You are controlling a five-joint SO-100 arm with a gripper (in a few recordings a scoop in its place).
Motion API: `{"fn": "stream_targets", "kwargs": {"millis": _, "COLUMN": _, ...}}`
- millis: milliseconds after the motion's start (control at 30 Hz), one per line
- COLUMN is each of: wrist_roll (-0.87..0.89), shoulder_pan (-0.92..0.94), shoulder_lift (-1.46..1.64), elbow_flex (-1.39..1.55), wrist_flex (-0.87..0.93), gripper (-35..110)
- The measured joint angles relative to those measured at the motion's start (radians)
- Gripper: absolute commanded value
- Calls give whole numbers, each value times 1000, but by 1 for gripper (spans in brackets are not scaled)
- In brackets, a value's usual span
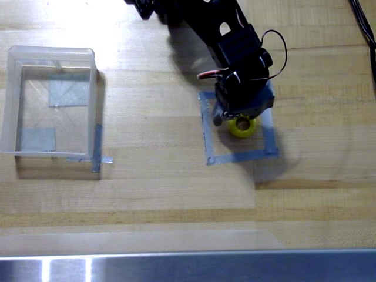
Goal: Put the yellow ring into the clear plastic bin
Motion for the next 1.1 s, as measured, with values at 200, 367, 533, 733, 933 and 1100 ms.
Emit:
{"fn": "stream_targets", "kwargs": {"millis": 200, "wrist_roll": 8, "shoulder_pan": 9, "shoulder_lift": -26, "elbow_flex": -8, "wrist_flex": -35, "gripper": 25}}
{"fn": "stream_targets", "kwargs": {"millis": 367, "wrist_roll": 8, "shoulder_pan": 8, "shoulder_lift": -26, "elbow_flex": -9, "wrist_flex": -34, "gripper": 25}}
{"fn": "stream_targets", "kwargs": {"millis": 533, "wrist_roll": 6, "shoulder_pan": 46, "shoulder_lift": -28, "elbow_flex": -9, "wrist_flex": -34, "gripper": 25}}
{"fn": "stream_targets", "kwargs": {"millis": 733, "wrist_roll": 2, "shoulder_pan": 81, "shoulder_lift": -28, "elbow_flex": 0, "wrist_flex": -37, "gripper": 25}}
{"fn": "stream_targets", "kwargs": {"millis": 933, "wrist_roll": 2, "shoulder_pan": 75, "shoulder_lift": -28, "elbow_flex": 20, "wrist_flex": -40, "gripper": 25}}
{"fn": "stream_targets", "kwargs": {"millis": 1100, "wrist_roll": 2, "shoulder_pan": 71, "shoulder_lift": -34, "elbow_flex": 20, "wrist_flex": -40, "gripper": 25}}
